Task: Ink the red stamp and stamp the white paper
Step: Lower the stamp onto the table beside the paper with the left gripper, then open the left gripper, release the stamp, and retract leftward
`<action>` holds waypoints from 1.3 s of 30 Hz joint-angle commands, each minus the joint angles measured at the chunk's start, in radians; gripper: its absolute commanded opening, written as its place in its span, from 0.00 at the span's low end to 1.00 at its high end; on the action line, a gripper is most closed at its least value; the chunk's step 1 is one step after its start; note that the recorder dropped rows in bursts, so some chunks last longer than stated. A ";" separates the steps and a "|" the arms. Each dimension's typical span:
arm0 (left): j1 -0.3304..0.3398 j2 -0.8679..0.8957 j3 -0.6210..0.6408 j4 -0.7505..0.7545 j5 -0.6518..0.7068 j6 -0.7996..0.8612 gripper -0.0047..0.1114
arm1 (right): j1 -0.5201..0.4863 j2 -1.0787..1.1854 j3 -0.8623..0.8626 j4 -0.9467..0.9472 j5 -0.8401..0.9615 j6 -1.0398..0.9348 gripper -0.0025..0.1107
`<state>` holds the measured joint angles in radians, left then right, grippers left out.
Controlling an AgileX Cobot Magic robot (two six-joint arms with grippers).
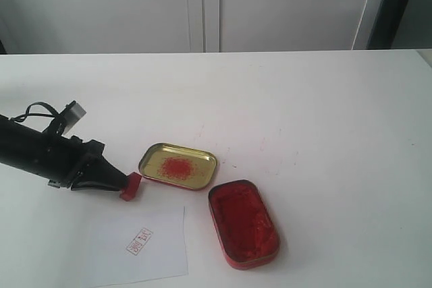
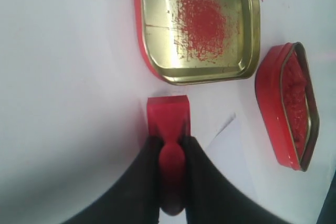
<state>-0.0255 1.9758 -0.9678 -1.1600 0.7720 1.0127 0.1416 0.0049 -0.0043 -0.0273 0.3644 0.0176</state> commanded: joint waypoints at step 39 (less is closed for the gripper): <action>0.003 -0.108 0.000 0.189 -0.144 -0.050 0.49 | -0.005 -0.005 0.004 -0.003 -0.017 0.025 0.02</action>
<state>-0.0255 1.8965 -0.9678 -0.9883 0.6302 0.9685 0.1416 0.0049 -0.0043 -0.0273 0.3644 0.0395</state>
